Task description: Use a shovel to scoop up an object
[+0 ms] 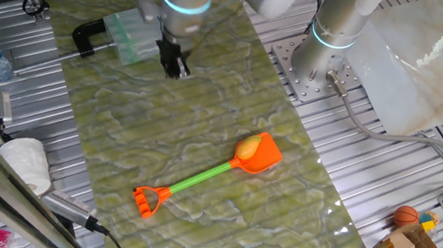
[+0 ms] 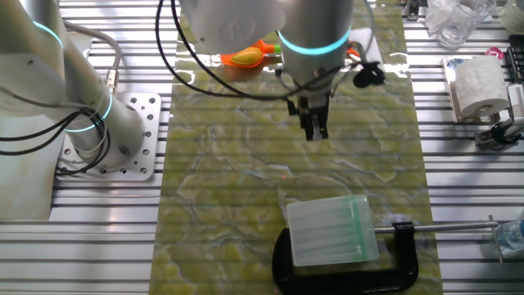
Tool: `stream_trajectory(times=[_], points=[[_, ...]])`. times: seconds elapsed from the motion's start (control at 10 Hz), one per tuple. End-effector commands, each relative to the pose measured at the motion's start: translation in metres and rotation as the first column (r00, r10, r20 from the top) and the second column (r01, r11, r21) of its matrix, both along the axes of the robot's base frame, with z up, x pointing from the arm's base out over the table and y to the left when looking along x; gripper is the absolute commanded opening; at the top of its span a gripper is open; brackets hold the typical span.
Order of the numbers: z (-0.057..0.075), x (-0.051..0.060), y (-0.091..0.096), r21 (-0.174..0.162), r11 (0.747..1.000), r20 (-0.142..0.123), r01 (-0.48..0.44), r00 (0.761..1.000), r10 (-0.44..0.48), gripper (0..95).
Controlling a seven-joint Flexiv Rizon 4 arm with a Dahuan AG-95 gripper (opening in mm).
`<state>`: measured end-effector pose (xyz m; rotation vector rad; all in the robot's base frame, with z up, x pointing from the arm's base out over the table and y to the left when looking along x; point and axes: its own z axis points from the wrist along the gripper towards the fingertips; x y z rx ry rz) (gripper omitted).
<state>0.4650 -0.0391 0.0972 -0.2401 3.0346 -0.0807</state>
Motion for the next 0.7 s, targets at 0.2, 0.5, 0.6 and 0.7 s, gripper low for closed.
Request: stream_trajectory(times=[0.2,0.5,0.6,0.7], points=[[0.023,-0.003,0.002,0.076,0.997,-0.021,-0.025,0.999,0.027,0.0],[0.027,-0.003,0.009,0.062,0.998,-0.079,-0.025,0.996,0.03,0.0],[0.028,-0.002,0.012,0.051,0.998,-0.103,-0.024,0.994,0.029,0.0],[0.029,-0.002,0.013,0.042,0.999,-0.112,-0.022,0.993,0.027,0.0]])
